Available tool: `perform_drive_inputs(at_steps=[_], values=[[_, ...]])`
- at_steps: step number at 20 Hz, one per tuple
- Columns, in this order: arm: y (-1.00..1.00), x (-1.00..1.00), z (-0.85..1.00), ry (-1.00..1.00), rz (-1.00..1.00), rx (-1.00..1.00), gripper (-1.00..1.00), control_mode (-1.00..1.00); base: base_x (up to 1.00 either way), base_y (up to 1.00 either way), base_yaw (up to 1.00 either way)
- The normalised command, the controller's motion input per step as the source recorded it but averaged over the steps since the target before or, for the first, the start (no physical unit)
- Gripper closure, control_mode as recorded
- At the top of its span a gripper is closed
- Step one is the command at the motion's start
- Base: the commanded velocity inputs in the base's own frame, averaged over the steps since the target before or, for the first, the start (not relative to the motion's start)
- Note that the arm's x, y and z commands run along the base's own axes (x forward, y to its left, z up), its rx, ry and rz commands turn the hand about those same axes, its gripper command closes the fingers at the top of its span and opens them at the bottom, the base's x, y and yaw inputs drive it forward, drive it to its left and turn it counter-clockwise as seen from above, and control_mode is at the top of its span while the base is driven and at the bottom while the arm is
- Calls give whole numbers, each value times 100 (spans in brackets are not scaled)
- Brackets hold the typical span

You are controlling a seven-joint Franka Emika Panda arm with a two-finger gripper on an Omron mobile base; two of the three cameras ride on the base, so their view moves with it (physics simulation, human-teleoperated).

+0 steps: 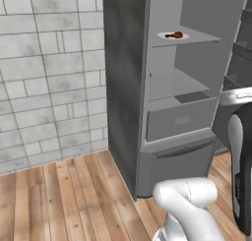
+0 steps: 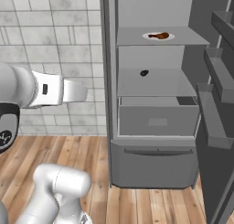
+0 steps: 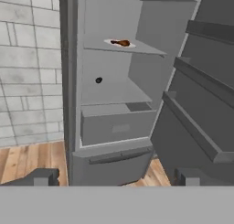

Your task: Retrieve the chicken drumstick from the fridge and place it on the saucepan with marinade on the stove.

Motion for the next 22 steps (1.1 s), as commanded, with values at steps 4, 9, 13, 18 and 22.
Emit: perform_drive_inputs(at_steps=[4, 9, 13, 18, 22], values=[[0, 0, 0, 0, 0, 0, -100, 100, 21, 0, -2], [0, 0, 0, 0, 0, 0, -100, 100, 31, -24, -26], [0, 0, 0, 0, 0, 0, -100, 100, 41, -32, -34], [0, 0, 0, 0, 0, 0, -100, 100, 79, -4, -25], [0, 0, 0, 0, 0, 0, -100, 100, 100, 0, -11]])
